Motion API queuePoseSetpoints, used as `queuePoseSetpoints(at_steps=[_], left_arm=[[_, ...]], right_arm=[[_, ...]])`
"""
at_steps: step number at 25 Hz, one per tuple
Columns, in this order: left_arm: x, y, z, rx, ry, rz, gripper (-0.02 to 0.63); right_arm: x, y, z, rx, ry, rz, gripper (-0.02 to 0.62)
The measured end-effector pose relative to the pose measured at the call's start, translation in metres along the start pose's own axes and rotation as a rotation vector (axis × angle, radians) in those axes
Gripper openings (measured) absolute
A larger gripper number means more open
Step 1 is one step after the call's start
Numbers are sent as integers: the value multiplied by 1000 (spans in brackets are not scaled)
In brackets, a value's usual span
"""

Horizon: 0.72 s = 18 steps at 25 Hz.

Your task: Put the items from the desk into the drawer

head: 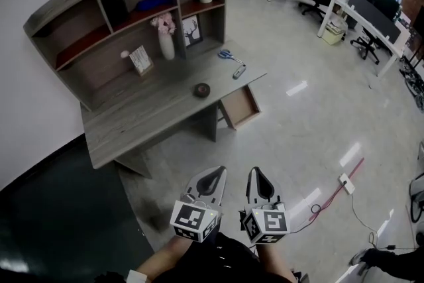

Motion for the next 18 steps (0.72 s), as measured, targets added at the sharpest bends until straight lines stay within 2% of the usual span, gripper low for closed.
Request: queuePoseSetpoints(at_steps=[18], left_arm=[[-60,11,-77,-1,2,16,9]], right_arm=[[8,1,-94,-25,11,9,11]])
Point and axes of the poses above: the fingertips, and each gripper's own axes: z backward along the fingers, x to its right, y out of its top, the point moved 5 cm from there along z, backward along the fingers, and after that the axes turned 15 degrees about x, right-handed, at the moved point
